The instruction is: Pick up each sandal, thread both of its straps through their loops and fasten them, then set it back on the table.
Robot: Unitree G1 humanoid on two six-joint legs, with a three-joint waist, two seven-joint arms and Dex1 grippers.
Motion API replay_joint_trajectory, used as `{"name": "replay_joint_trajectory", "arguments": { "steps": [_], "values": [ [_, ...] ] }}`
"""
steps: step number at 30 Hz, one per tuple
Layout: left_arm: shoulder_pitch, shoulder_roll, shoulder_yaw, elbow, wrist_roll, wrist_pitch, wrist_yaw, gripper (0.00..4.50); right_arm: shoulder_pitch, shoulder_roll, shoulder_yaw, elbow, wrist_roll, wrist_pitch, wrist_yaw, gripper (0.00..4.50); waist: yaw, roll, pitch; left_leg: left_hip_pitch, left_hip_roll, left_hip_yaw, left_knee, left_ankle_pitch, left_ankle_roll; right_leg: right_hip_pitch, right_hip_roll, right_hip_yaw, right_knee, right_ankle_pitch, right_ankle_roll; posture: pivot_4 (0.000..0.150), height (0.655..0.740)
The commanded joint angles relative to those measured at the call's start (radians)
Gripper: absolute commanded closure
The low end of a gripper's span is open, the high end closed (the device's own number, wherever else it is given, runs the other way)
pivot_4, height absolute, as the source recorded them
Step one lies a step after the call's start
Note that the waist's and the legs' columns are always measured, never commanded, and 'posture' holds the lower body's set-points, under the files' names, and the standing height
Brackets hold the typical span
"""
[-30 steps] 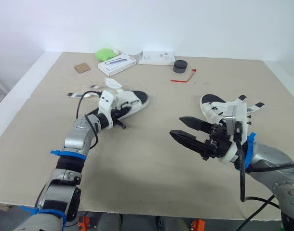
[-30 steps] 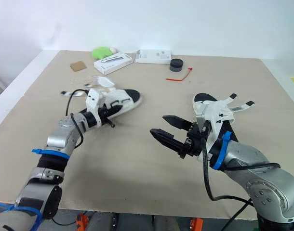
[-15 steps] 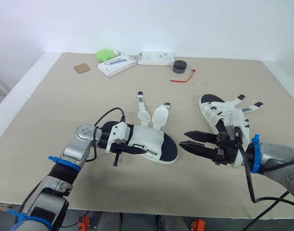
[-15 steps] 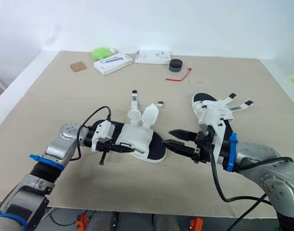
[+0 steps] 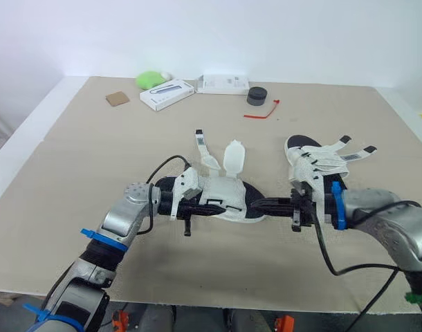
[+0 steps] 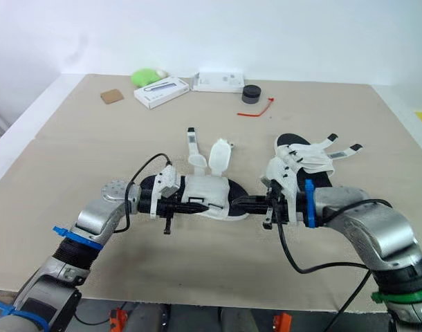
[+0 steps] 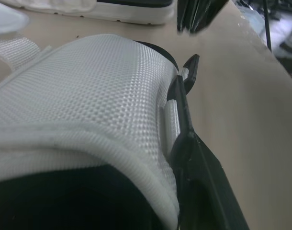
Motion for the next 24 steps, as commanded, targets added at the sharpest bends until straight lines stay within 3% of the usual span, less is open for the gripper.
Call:
{"name": "replay_joint_trajectory", "arguments": {
  "steps": [1, 10, 24],
  "values": [
    [0.022, 0.019, 0.026, -0.108, -0.051, 0.092, 0.036, 4.50, -0.061, 0.006, 0.033, 0.071, -0.071, -0.063, 0.096, 4.43, -0.004, 0.000, 0.000, 0.000, 0.000, 0.000, 0.000, 0.000, 0.000, 0.000, 0.000, 0.000, 0.000, 0.000, 0.000, 0.150, 0.7400],
    [0.031, -0.008, 0.004, -0.102, -0.041, 0.083, 0.078, 4.50, -0.120, 0.055, 0.086, 0.223, -0.183, -0.153, 0.233, 4.43, -0.003, 0.000, 0.000, 0.000, 0.000, 0.000, -0.001, 0.000, 0.000, 0.000, 0.000, 0.000, 0.000, -0.001, -0.001, 0.150, 0.7400],
    [0.008, -0.039, -0.006, -0.018, -0.049, 0.041, 0.033, 4.50, -0.260, 0.269, 0.161, 0.389, -0.296, -0.208, 0.311, 4.43, -0.003, 0.000, 0.000, 0.000, 0.000, 0.000, 0.000, 0.001, -0.002, 0.000, 0.000, 0.000, 0.000, 0.001, 0.000, 0.150, 0.7400]
  ]
}}
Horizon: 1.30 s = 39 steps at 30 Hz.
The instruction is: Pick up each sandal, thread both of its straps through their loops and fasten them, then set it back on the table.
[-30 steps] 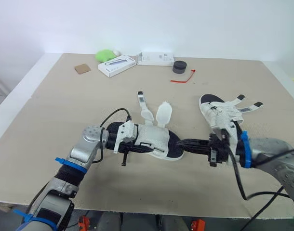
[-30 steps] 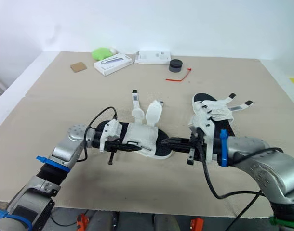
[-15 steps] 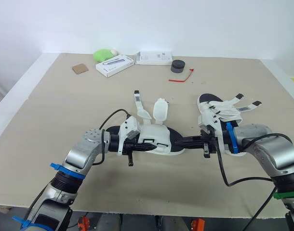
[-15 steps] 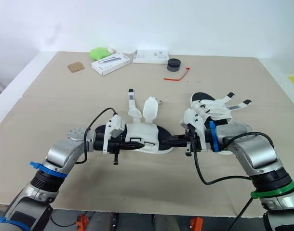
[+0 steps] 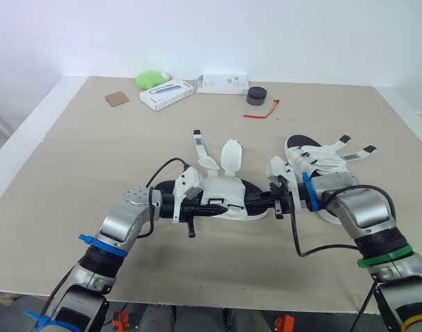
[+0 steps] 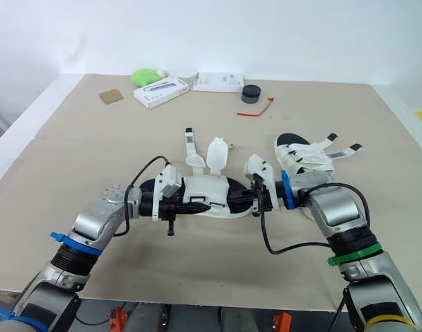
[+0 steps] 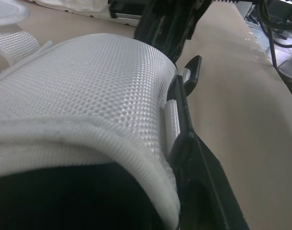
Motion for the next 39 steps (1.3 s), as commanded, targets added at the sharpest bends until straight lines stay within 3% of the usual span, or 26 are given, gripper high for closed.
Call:
{"name": "replay_joint_trajectory", "arguments": {
  "steps": [1, 12, 20, 39],
  "values": [
    [-0.016, -0.010, -0.012, 0.008, -0.023, -0.001, -0.026, 4.50, -0.043, 0.050, 0.011, -0.004, -0.005, -0.024, 0.028, 4.43, -0.001, 0.000, 0.000, 0.000, 0.000, 0.000, 0.000, 0.000, 0.000, 0.000, 0.000, 0.000, 0.000, 0.000, 0.000, 0.150, 0.7400],
    [-0.028, -0.017, -0.007, 0.024, -0.028, 0.014, -0.049, 4.50, -0.035, 0.197, 0.021, 0.076, -0.052, -0.047, 0.000, 4.43, -0.016, 0.000, 0.000, 0.001, 0.001, 0.000, 0.000, 0.001, -0.001, 0.000, 0.001, 0.000, 0.001, 0.001, -0.001, 0.150, 0.7400],
    [-0.029, -0.018, 0.000, 0.026, -0.033, 0.026, -0.057, 4.50, 0.013, 0.220, 0.077, 0.167, -0.177, -0.137, -0.008, 4.43, -0.019, 0.002, -0.002, 0.006, 0.001, 0.000, 0.000, 0.001, -0.001, 0.004, 0.001, 0.000, 0.001, 0.002, 0.000, 0.150, 0.7400],
    [-0.009, -0.003, 0.006, 0.017, -0.030, 0.002, -0.077, 4.50, 0.020, 0.222, 0.083, 0.176, -0.196, -0.129, 0.051, 4.43, -0.019, 0.000, -0.014, 0.008, 0.004, 0.001, -0.003, 0.001, -0.001, 0.005, 0.003, 0.000, 0.001, 0.000, -0.003, 0.150, 0.7400]
  ]
}}
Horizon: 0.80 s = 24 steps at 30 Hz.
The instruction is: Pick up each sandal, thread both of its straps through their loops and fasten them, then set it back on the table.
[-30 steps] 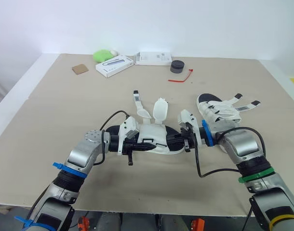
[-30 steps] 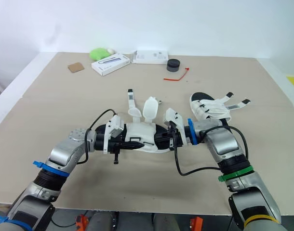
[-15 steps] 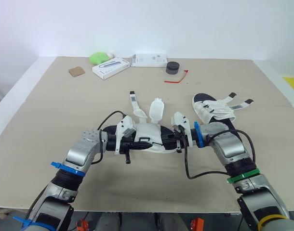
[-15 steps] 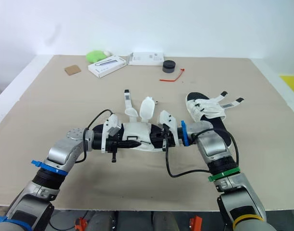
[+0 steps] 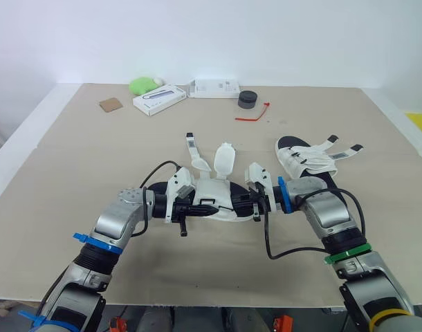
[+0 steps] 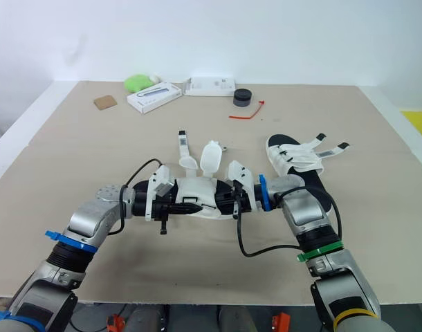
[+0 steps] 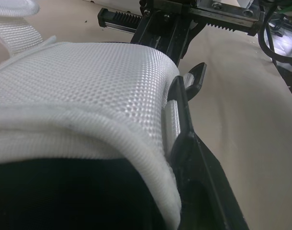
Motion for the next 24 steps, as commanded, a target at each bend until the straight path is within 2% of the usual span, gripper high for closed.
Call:
{"name": "replay_joint_trajectory", "arguments": {
  "steps": [1, 8, 10, 11, 12, 13, 21, 24],
  "values": [
    [-0.005, -0.023, -0.024, -0.038, -0.033, -0.035, -0.041, 4.50, 0.032, 0.023, 0.074, 0.026, -0.029, 0.026, 0.021, 4.43, 0.000, 0.000, 0.000, 0.000, 0.000, 0.000, 0.000, 0.000, 0.000, 0.000, 0.000, 0.000, 0.000, 0.000, 0.000, 0.150, 0.7400],
    [-0.010, -0.015, -0.023, -0.013, -0.017, -0.071, -0.039, 4.50, 0.050, 0.025, 0.073, 0.007, -0.025, 0.034, 0.016, 4.43, 0.000, 0.000, 0.000, 0.000, 0.000, 0.000, -0.001, 0.000, 0.000, 0.000, 0.000, 0.000, 0.000, -0.001, -0.001, 0.150, 0.7400],
    [-0.012, -0.016, -0.021, -0.006, -0.014, -0.077, -0.033, 3.80, 0.051, 0.027, 0.072, 0.003, -0.022, 0.039, 0.015, 4.50, 0.000, 0.000, 0.000, 0.000, 0.000, 0.000, -0.001, 0.000, 0.000, 0.000, 0.000, 0.000, 0.000, -0.001, -0.001, 0.150, 0.7400],
    [-0.011, -0.016, -0.020, -0.004, -0.013, -0.078, -0.032, 3.70, 0.052, 0.027, 0.072, 0.000, -0.022, 0.040, 0.014, 4.50, 0.000, -0.001, -0.001, 0.000, 0.000, 0.000, -0.001, 0.000, 0.000, 0.000, 0.000, 0.000, 0.000, -0.001, -0.001, 0.150, 0.7400],
    [-0.011, -0.016, -0.020, -0.003, -0.012, -0.080, -0.032, 3.29, 0.053, 0.027, 0.072, -0.001, -0.021, 0.041, 0.013, 4.50, 0.000, -0.001, -0.001, 0.000, 0.000, 0.000, -0.001, 0.000, 0.000, 0.000, 0.000, 0.000, 0.000, -0.001, -0.001, 0.150, 0.7400],
    [-0.009, -0.016, -0.020, -0.002, -0.010, -0.083, -0.032, 3.08, 0.053, 0.028, 0.072, -0.002, -0.021, 0.042, 0.013, 4.50, -0.001, -0.002, -0.001, 0.000, 0.000, 0.000, -0.001, 0.000, 0.000, 0.000, 0.000, 0.000, 0.000, -0.001, -0.001, 0.150, 0.7400],
    [0.003, -0.005, -0.013, -0.010, -0.014, -0.085, -0.037, 3.08, 0.043, 0.025, 0.069, 0.004, -0.020, 0.047, 0.023, 4.50, -0.001, -0.002, -0.001, 0.001, 0.003, 0.000, -0.003, 0.000, 0.000, -0.001, 0.004, 0.000, 0.000, -0.001, -0.002, 0.150, 0.7400],
    [0.002, 0.014, 0.009, -0.009, -0.013, -0.087, -0.027, 2.37, 0.041, 0.027, 0.070, 0.003, -0.020, 0.049, 0.023, 4.50, -0.001, -0.002, -0.001, 0.001, 0.004, 0.000, -0.003, 0.000, 0.000, -0.001, 0.004, 0.000, 0.000, -0.001, -0.002, 0.150, 0.7400]
  ]
}}
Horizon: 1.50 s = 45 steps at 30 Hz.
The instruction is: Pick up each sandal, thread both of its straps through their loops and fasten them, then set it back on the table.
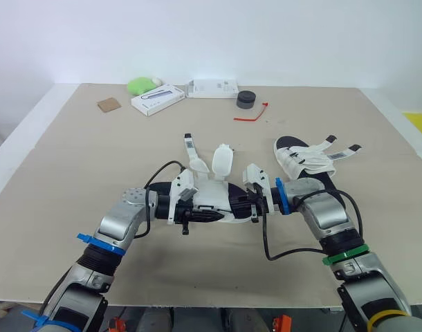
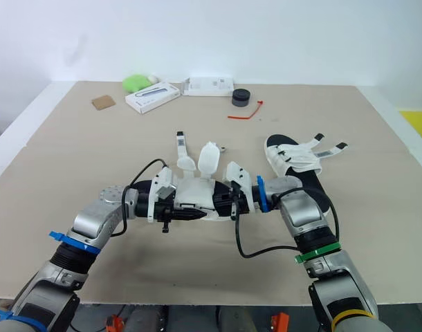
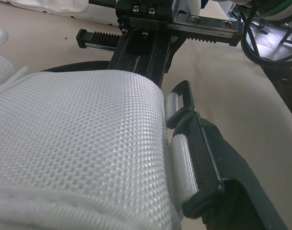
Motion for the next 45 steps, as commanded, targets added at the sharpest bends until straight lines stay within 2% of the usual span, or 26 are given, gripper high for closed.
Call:
{"name": "replay_joint_trajectory", "arguments": {
  "steps": [1, 2, 4, 5, 6, 16, 22, 26, 30, 34, 45],
  "values": [
    [-0.002, 0.030, 0.033, -0.019, -0.014, -0.014, 0.006, 1.84, 0.031, 0.022, 0.072, 0.019, -0.021, 0.030, 0.024, 4.50, 0.000, 0.000, 0.000, 0.000, 0.001, 0.000, 0.000, 0.000, 0.000, 0.000, 0.001, 0.000, 0.000, 0.000, 0.000, 0.150, 0.7400],
    [-0.001, 0.047, 0.039, -0.020, -0.009, -0.022, 0.008, 1.25, 0.031, 0.023, 0.072, 0.019, -0.021, 0.030, 0.024, 4.50, 0.000, 0.000, 0.000, 0.000, 0.003, 0.000, 0.000, 0.000, 0.000, -0.001, 0.002, 0.000, 0.000, 0.000, -0.001, 0.150, 0.7400],
    [-0.002, 0.077, 0.062, -0.022, -0.015, -0.017, 0.014, 0.80, 0.031, 0.026, 0.072, 0.020, -0.022, 0.029, 0.025, 4.50, -0.001, 0.000, 0.000, 0.000, 0.006, 0.000, -0.001, 0.000, 0.000, -0.001, 0.005, 0.000, 0.000, 0.001, -0.003, 0.150, 0.7400],
    [-0.002, 0.096, 0.080, -0.025, -0.026, -0.004, 0.016, 0.29, 0.031, 0.027, 0.072, 0.020, -0.022, 0.029, 0.025, 4.50, -0.001, 0.000, 0.000, 0.001, 0.006, 0.000, -0.002, 0.000, 0.000, -0.002, 0.006, 0.000, 0.000, 0.001, -0.004, 0.150, 0.7400],
    [-0.001, 0.114, 0.098, -0.029, -0.037, 0.007, 0.018, 0.02, 0.032, 0.028, 0.072, 0.020, -0.023, 0.029, 0.025, 4.50, -0.001, 0.000, 0.000, 0.001, 0.008, 0.000, -0.003, 0.000, 0.000, -0.002, 0.007, 0.000, 0.000, 0.000, -0.005, 0.150, 0.7400],
    [0.068, 0.389, 0.246, -0.189, -0.329, 0.394, -0.123, 0.02, 0.034, 0.041, 0.078, 0.025, -0.028, 0.025, 0.029, 4.50, -0.008, -0.001, 0.000, 0.003, 0.010, 0.000, -0.008, -0.002, -0.003, -0.002, 0.009, 0.000, 0.000, -0.003, -0.010, 0.150, 0.7400],
    [-0.065, 0.262, 0.369, 0.028, -0.364, 0.461, 0.097, 0.02, 0.017, 0.055, 0.084, 0.042, -0.033, 0.012, 0.039, 4.50, -0.008, -0.003, -0.001, 0.005, 0.011, 0.000, -0.008, -0.002, -0.003, -0.002, 0.010, -0.001, 0.001, -0.004, -0.011, 0.150, 0.7400],
    [-0.151, 0.173, 0.378, 0.193, -0.283, 0.416, 0.267, 0.02, 0.012, 0.054, 0.089, 0.043, -0.038, 0.007, 0.046, 4.50, -0.013, -0.005, -0.001, 0.005, 0.012, 0.000, -0.008, -0.002, -0.003, -0.002, 0.012, -0.001, 0.001, -0.004, -0.011, 0.150, 0.7400],
    [-0.225, 0.105, 0.402, 0.310, -0.285, 0.489, 0.377, 0.02, 0.013, 0.052, 0.096, 0.032, -0.036, 0.012, 0.055, 4.50, -0.016, -0.005, -0.001, 0.005, 0.012, 0.000, -0.009, -0.003, -0.004, -0.002, 0.012, -0.001, 0.002, -0.005, -0.012, 0.150, 0.7400],
    [-0.274, 0.072, 0.428, 0.382, -0.300, 0.550, 0.424, 0.02, 0.023, 0.046, 0.141, 0.030, -0.071, 0.015, 0.058, 4.50, -0.020, -0.006, -0.001, 0.005, 0.012, 0.000, -0.009, -0.003, -0.005, -0.002, 0.012, 0.000, 0.002, -0.005, -0.012, 0.150, 0.7400],
    [-0.348, 0.022, 0.496, 0.472, -0.320, 0.577, 0.459, 0.02, 0.017, 0.039, 0.203, 0.100, -0.136, 0.009, 0.064, 4.50, -0.026, -0.006, -0.002, 0.006, 0.012, 0.000, -0.009, -0.004, -0.006, -0.001, 0.013, 0.000, 0.002, -0.006, -0.012, 0.150, 0.7400]
  ]
}}
